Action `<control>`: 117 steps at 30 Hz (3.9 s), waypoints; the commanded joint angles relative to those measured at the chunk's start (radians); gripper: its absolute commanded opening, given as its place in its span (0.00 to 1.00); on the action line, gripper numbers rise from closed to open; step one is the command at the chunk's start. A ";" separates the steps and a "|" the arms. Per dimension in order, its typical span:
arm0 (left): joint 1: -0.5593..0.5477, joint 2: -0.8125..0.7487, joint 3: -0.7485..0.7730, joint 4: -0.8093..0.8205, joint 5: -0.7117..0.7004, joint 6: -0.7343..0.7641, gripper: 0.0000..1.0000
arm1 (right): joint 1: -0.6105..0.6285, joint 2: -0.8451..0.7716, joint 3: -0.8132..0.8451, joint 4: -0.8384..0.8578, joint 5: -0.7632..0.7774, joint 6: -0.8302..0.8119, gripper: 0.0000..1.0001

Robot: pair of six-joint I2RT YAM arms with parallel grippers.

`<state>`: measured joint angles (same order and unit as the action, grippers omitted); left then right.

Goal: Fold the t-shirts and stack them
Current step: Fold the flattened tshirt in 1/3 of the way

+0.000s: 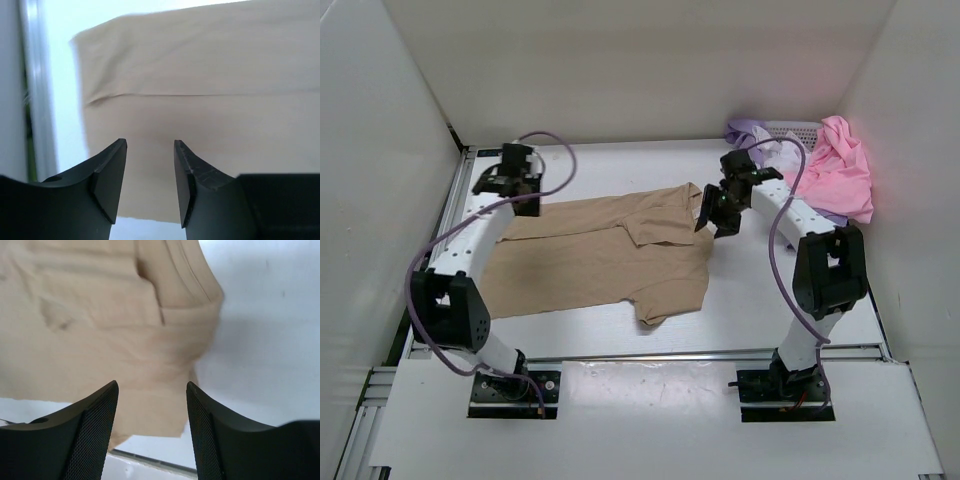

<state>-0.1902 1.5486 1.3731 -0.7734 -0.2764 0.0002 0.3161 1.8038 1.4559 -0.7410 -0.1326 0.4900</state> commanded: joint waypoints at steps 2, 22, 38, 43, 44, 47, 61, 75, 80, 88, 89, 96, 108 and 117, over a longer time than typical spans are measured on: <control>0.179 0.031 -0.058 0.017 -0.009 0.000 0.53 | -0.002 -0.008 -0.132 -0.026 -0.001 0.008 0.62; 0.492 0.479 0.311 0.071 0.172 0.000 0.56 | 0.035 0.029 -0.256 0.046 -0.050 0.114 0.57; 0.511 0.617 0.302 0.051 0.204 0.000 0.28 | 0.035 0.051 -0.244 0.015 -0.087 0.154 0.30; 0.511 0.674 0.391 0.051 0.114 0.000 0.10 | 0.002 0.060 -0.255 0.005 -0.012 0.176 0.00; 0.511 0.674 0.424 0.051 0.099 0.000 0.10 | -0.008 0.051 -0.255 -0.004 -0.003 0.176 0.00; 0.511 0.699 0.486 0.051 0.085 0.000 0.10 | -0.022 0.051 -0.266 -0.004 0.008 0.153 0.00; 0.531 0.539 0.307 0.031 0.413 0.000 0.37 | -0.002 0.092 -0.186 -0.066 0.016 0.084 0.00; 0.517 0.576 0.354 0.039 0.267 0.000 0.47 | -0.002 0.083 -0.166 -0.110 0.080 0.074 0.00; 0.479 0.620 0.391 0.029 0.267 0.000 0.47 | -0.043 0.071 -0.199 -0.120 0.139 0.084 0.00; 0.413 0.554 0.317 0.029 0.293 0.000 0.48 | -0.061 0.061 -0.215 -0.110 0.108 0.071 0.00; 0.413 0.554 0.333 0.029 0.274 0.000 0.48 | -0.061 0.062 -0.215 -0.110 0.108 0.071 0.00; 0.384 0.525 0.411 0.029 0.134 0.000 0.49 | -0.061 0.062 -0.227 -0.110 0.136 0.061 0.00; 0.409 0.489 0.374 -0.041 0.352 0.000 0.51 | -0.052 0.042 -0.213 -0.110 0.126 0.041 0.00; 0.442 0.702 0.506 -0.158 0.309 0.000 0.47 | -0.043 0.023 -0.224 -0.069 0.117 0.022 0.00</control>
<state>0.2436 2.2242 1.8320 -0.8791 0.0177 0.0002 0.2707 1.8820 1.2304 -0.8272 -0.0143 0.5339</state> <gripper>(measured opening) 0.470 0.002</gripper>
